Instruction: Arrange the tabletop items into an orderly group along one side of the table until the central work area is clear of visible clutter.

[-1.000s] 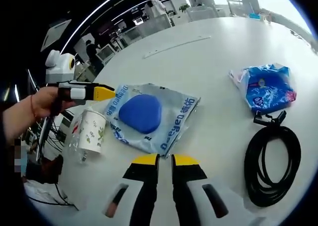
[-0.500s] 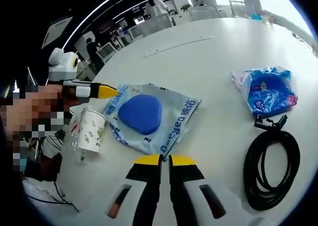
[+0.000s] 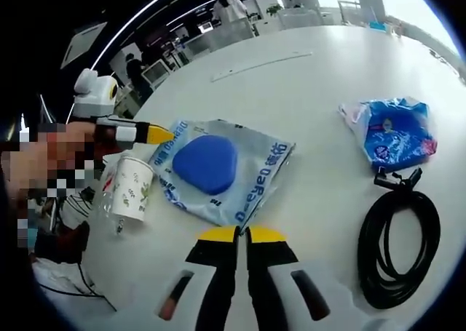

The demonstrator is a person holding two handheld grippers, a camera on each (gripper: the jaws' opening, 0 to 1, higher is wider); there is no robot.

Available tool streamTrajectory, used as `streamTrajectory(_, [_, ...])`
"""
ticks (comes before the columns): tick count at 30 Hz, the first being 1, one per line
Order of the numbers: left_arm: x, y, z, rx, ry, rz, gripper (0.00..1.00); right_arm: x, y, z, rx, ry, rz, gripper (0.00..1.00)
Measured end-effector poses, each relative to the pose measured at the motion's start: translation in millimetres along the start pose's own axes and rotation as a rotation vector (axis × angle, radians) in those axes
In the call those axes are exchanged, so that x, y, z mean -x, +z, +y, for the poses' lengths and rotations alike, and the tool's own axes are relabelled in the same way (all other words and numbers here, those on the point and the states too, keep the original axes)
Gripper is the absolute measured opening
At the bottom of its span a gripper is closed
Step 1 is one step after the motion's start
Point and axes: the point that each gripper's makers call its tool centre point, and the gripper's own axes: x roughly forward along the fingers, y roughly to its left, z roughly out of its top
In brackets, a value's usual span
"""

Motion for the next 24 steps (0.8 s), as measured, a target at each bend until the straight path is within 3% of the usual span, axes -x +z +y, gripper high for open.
streamTrajectory(10, [-2.3,-2.0,0.0,-0.009,0.003,0.020,0.00,-1.0,-0.5,-1.0,0.000,0.001,0.004,0.01])
streamTrajectory(24, [-2.0,-0.5,-2.4,0.001,0.003,0.022,0.00,-0.8,-0.4,-0.9,0.004,0.001,0.006,0.01])
